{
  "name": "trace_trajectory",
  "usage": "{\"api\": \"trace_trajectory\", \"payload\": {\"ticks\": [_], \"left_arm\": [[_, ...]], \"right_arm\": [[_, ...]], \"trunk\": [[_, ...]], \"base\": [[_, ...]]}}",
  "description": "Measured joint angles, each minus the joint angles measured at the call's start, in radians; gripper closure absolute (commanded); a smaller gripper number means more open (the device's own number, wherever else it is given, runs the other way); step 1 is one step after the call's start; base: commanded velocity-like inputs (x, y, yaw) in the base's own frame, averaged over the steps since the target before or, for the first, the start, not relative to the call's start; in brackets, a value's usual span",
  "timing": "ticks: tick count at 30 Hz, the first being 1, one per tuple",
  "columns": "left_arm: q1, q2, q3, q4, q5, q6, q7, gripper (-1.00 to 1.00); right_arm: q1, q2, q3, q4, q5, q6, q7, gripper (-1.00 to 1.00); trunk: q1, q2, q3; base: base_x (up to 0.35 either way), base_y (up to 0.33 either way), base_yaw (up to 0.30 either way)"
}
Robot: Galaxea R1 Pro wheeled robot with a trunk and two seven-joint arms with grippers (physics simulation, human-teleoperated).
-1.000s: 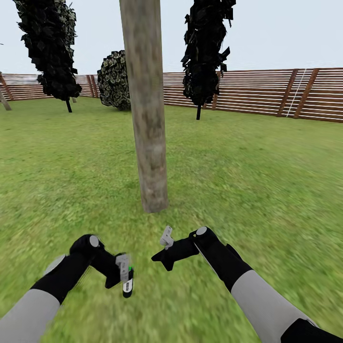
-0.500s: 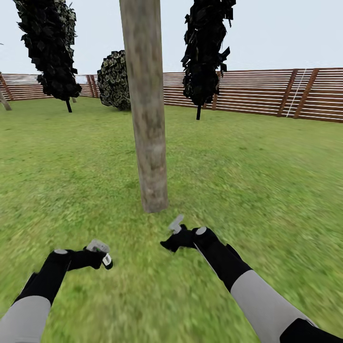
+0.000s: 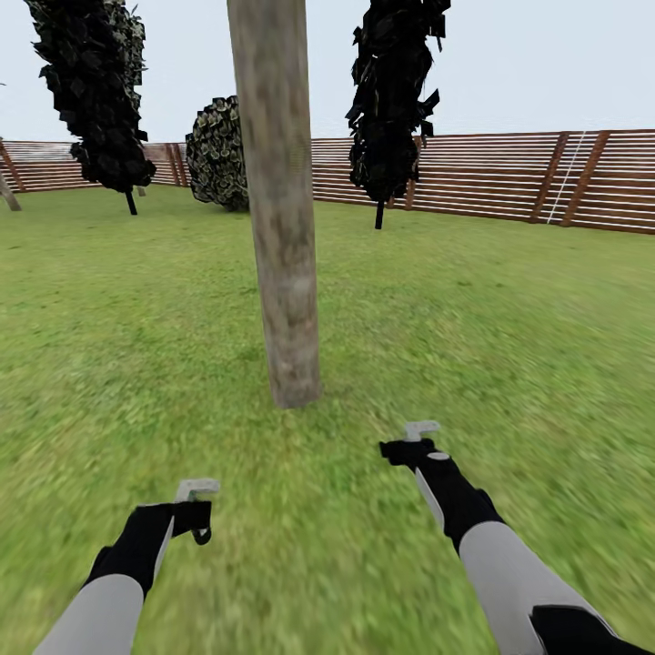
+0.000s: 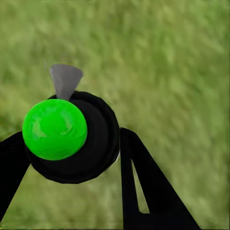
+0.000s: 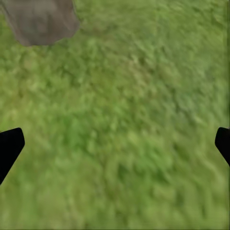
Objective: In the garden, pick up the pesticide atomizer on the floor and spray pesticide onto both trees until each tree trunk is fully covered.
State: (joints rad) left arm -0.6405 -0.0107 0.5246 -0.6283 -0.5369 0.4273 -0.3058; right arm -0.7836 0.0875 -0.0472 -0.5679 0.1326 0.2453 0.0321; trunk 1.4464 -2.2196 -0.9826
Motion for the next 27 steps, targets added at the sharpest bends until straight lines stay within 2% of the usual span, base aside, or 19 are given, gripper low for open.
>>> {"api": "trace_trajectory", "payload": {"ticks": [3,6,9,14,27], "left_arm": [[-0.007,-0.001,-0.001,-0.026,-0.001,0.047,0.002,1.00],[-0.014,0.003,-0.003,-0.049,-0.002,0.157,0.001,1.00],[-0.017,0.000,-0.007,-0.075,0.003,0.225,0.000,1.00],[-0.016,-0.004,-0.010,-0.108,0.001,0.247,-0.001,1.00],[-0.010,-0.004,-0.010,-0.100,0.001,0.248,0.001,1.00]], "right_arm": [[0.000,-0.001,-0.005,0.014,0.000,-0.005,-0.002,-1.00],[0.000,-0.003,-0.007,0.020,-0.001,-0.007,0.001,-1.00],[0.000,-0.002,-0.006,0.024,-0.002,-0.010,0.002,-1.00],[0.000,-0.002,-0.006,0.025,-0.001,-0.017,0.002,-1.00],[0.000,-0.001,-0.006,0.026,-0.002,-0.017,0.002,-1.00]], "trunk": [[0.000,0.000,0.000],[0.000,0.000,0.000],[0.000,0.000,0.000],[0.000,0.000,0.000],[0.000,0.000,0.000]], "base": [[0.315,0.000,0.000],[0.332,0.000,0.000],[0.335,0.000,0.000],[0.338,0.000,0.000],[0.338,0.000,-0.018]]}}
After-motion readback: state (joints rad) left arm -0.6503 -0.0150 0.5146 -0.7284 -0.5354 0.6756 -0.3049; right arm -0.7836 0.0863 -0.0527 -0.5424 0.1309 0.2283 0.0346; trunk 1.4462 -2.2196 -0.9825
